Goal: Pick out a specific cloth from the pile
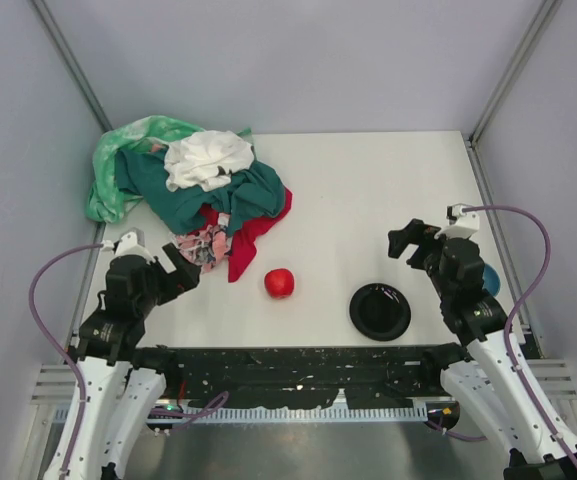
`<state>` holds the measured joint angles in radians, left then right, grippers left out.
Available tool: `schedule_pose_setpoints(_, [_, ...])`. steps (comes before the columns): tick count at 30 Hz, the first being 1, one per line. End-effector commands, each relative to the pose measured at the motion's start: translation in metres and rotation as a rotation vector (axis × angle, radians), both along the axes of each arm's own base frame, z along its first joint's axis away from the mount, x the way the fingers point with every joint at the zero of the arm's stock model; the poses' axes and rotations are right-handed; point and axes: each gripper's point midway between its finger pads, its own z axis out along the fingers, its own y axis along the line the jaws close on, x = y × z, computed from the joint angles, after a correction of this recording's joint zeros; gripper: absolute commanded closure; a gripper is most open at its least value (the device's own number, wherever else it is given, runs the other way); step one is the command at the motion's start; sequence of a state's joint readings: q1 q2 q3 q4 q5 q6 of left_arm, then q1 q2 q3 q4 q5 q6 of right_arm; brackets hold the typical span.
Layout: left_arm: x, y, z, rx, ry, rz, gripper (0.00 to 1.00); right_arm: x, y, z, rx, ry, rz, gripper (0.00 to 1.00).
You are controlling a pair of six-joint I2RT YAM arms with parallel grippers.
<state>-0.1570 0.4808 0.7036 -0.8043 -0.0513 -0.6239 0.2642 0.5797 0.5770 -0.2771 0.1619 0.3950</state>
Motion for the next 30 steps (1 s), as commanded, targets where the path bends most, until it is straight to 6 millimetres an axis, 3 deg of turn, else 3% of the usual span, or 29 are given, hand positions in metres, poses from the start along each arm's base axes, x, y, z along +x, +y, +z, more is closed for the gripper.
schedule_pose_setpoints(1, [0.011, -0.005, 0.014, -0.005, -0.047, -0.031, 0.0, 0.004, -0.005, 0.016, -0.002, -0.082, -0.024, 0.05])
schedule_pose_setpoints(6, [0.048, -0.013, 0.059, -0.006, -0.139, -0.059, 0.0, 0.004, -0.007, 0.02, -0.006, -0.137, -0.025, 0.05])
schedule_pose_setpoints(8, [0.067, -0.031, 0.093, -0.018, -0.182, -0.157, 0.0, 0.004, -0.003, 0.018, 0.002, -0.154, -0.009, 0.05])
schedule_pose_setpoints(10, [0.093, -0.036, 0.119, 0.003, -0.217, -0.185, 0.0, 0.004, -0.001, 0.015, -0.006, -0.155, 0.01, 0.05])
schedule_pose_setpoints(13, [0.133, -0.053, 0.151, 0.119, -0.321, -0.358, 0.0, 0.004, 0.001, 0.014, -0.02, -0.152, 0.024, 0.05])
schedule_pose_setpoints(15, [0.144, -0.073, 0.167, 0.197, -0.36, -0.555, 0.0, 0.005, 0.0, 0.013, -0.03, -0.142, 0.022, 0.05])
schedule_pose_setpoints(17, [0.149, -0.094, 0.162, 0.279, -0.383, -0.799, 0.0, 0.005, -0.001, 0.011, -0.041, -0.135, 0.023, 0.05])
schedule_pose_setpoints(19, [0.151, -0.099, 0.146, 0.388, -0.363, -0.987, 0.0, 0.005, 0.002, 0.009, -0.036, -0.127, 0.034, 0.05])
schedule_pose_setpoints(23, [0.181, -0.075, 0.108, 0.524, -0.176, -0.977, 0.01, 0.007, 0.006, -0.001, -0.031, -0.109, 0.052, 0.05])
schedule_pose_setpoints(26, [0.191, -0.081, 0.073, 0.498, -0.064, -1.065, 0.0, 0.009, 0.002, -0.007, -0.039, -0.091, 0.031, 0.05])
schedule_pose_setpoints(30, [0.229, -0.081, 0.03, 0.571, 0.04, -1.006, 0.0, 0.012, -0.001, -0.008, -0.061, -0.073, 0.015, 0.05])
